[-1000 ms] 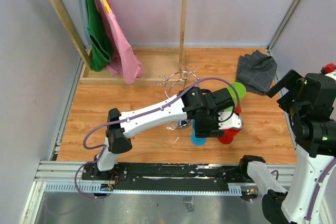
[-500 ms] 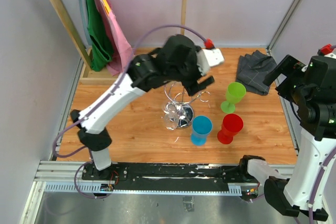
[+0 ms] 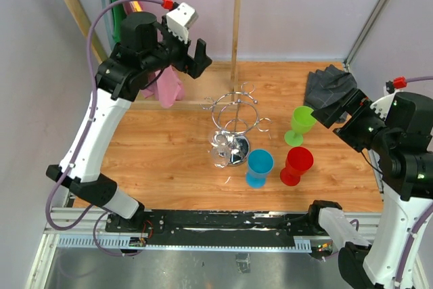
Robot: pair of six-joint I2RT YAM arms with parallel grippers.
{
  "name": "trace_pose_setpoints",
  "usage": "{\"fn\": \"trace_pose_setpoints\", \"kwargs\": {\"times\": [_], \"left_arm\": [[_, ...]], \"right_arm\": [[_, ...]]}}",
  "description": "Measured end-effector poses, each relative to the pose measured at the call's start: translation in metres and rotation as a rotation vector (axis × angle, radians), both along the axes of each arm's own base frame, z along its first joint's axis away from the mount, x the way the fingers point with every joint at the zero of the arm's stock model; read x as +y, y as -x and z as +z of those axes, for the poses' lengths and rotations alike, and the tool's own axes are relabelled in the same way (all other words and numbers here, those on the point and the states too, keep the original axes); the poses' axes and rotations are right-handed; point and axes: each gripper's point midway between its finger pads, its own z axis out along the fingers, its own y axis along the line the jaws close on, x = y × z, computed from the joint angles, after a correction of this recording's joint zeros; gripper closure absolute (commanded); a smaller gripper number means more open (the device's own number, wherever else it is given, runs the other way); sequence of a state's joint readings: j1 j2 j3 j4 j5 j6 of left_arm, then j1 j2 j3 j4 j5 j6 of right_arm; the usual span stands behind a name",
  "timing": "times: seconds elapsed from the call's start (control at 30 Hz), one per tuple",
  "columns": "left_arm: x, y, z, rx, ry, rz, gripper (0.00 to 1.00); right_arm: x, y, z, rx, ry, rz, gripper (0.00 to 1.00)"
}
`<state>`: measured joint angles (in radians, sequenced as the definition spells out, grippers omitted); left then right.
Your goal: Take the wine glass off the wine glass rack
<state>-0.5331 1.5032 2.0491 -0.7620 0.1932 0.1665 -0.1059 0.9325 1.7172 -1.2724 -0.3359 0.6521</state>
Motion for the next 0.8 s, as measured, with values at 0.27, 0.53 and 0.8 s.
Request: {"fn": "trace_pose_setpoints", "kwargs": {"times": [0.27, 0.53, 0.8], "left_arm": [[0.006, -0.015, -0.061, 0.238, 0.055, 0.012, 0.09], [0.027, 0.055, -0.095, 0.457, 0.229, 0.005, 0.07], [0.022, 0.118, -0.092, 0.585, 0.443, -0.079, 0.14]], "right_arm": [[0.015, -0.003, 0.01, -0.031, -0.077, 0.053, 0.01], [0.017, -0.016, -0.012, 0.027, -0.101, 0.067, 0.01], [0.014, -0.03, -0.024, 0.06, -0.072, 0.087, 0.01]]}}
